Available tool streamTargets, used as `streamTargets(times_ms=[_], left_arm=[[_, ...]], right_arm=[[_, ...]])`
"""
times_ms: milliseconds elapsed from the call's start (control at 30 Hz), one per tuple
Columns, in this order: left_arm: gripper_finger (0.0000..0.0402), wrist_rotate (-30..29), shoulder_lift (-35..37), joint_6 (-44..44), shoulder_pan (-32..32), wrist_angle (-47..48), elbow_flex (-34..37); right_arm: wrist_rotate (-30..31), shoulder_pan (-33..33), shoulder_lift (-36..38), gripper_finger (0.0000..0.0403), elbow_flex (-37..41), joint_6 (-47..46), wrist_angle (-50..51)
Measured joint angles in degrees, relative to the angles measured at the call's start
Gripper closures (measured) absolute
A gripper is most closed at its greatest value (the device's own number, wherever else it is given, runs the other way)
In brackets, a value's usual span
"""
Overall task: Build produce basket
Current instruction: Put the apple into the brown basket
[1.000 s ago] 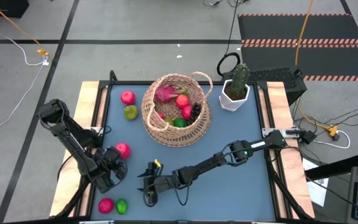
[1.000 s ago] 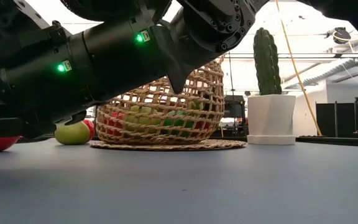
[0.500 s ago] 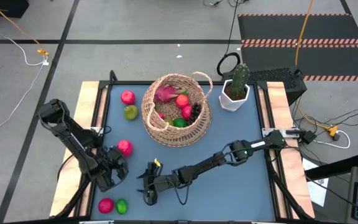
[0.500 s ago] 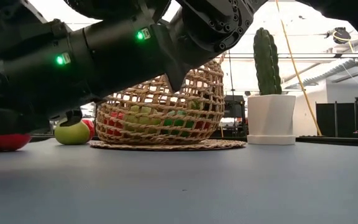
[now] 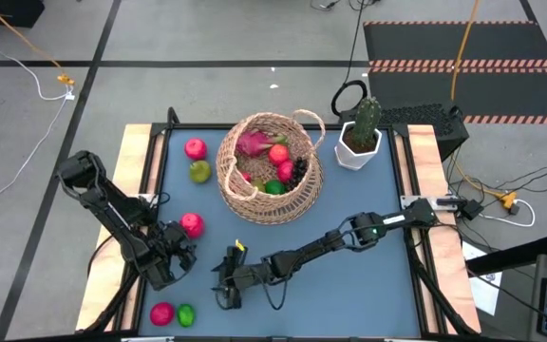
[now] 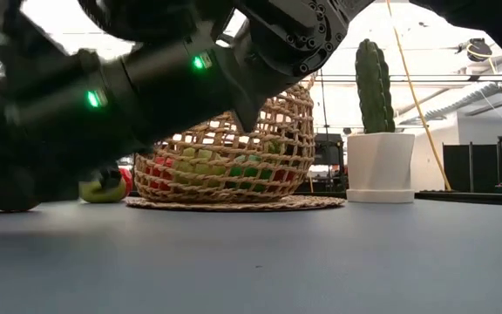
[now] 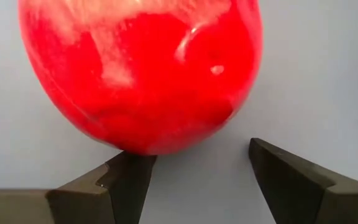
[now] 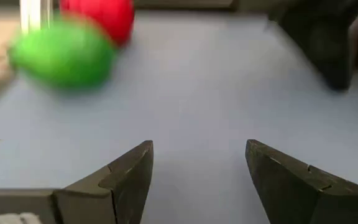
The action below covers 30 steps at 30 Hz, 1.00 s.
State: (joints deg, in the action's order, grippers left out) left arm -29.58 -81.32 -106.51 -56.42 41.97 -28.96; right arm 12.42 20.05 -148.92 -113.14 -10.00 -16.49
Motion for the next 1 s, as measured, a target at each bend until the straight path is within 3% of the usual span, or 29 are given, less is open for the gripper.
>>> streamTargets(times_ms=[367, 633, 767, 867, 1000], left_arm=[[0.0133, -0.15, -0.06, 5.54, 0.24, 1.29, -0.92], [0.0133, 12.65, 2.98, 8.12, 0.41, 5.78, -4.64], [0.0133, 13.72, 5.66, 8.53, -0.08, 14.06, -10.37], [0.0133, 10.3, 6.79, 8.48, -0.64, 21.7, -14.97], [0.0133, -0.82, 7.3, 8.7, -0.26, 26.01, -16.74]], right_arm=[[-0.65, -1.75, 3.22, 0.0154, 0.04, -1.18, 8.18], [-0.72, -1.72, 3.65, 0.0154, 0.02, 0.63, 8.64], [-0.69, -1.72, 3.65, 0.0154, 0.0, 4.12, 7.44], [-0.67, -1.7, 3.64, 0.0154, 0.02, 6.97, 5.76], [-0.69, -1.7, 3.65, 0.0154, 0.0, 5.79, 4.16]])
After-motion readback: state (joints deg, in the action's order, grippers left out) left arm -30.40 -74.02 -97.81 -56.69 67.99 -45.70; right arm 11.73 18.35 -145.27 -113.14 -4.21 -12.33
